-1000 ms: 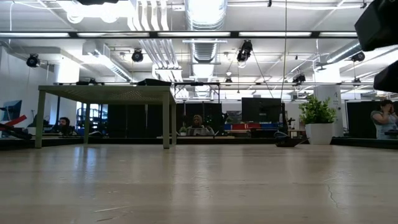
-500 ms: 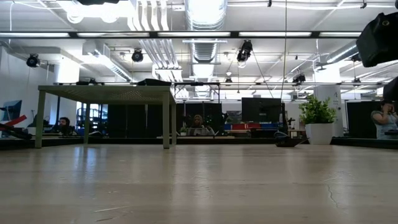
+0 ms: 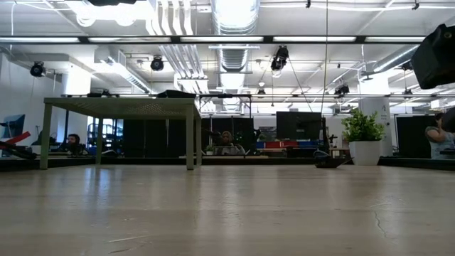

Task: Pick & Place Mini shaped plates
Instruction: Stack the black drop-shaped plate on top of the black drop-shaped plate on the shelf

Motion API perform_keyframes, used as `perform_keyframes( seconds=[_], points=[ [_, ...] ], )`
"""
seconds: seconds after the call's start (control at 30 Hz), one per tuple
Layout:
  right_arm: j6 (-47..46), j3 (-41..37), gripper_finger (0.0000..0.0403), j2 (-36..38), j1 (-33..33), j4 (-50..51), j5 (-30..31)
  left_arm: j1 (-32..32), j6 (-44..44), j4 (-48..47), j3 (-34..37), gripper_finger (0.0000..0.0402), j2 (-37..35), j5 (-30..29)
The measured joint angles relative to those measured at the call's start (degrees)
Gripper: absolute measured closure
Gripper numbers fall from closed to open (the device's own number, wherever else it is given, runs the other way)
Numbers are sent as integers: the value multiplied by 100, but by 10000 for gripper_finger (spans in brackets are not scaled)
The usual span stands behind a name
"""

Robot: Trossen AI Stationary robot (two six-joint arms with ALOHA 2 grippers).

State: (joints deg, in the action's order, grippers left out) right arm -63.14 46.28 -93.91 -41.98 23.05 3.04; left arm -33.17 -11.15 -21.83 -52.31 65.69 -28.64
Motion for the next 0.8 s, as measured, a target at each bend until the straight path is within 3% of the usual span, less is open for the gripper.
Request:
perform_keyframes(
  seconds=[0.27,0.57,0.8],
  points=[
    [236,304,394,90,11,125,591,2,-1,0,7,402,0,59],
    [972,1140,394,163,332,467,2584,2,22,0,7,399,0,90],
    [2026,1531,394,155,868,166,4145,2,60,73,9,351,0,61]
  ],
)
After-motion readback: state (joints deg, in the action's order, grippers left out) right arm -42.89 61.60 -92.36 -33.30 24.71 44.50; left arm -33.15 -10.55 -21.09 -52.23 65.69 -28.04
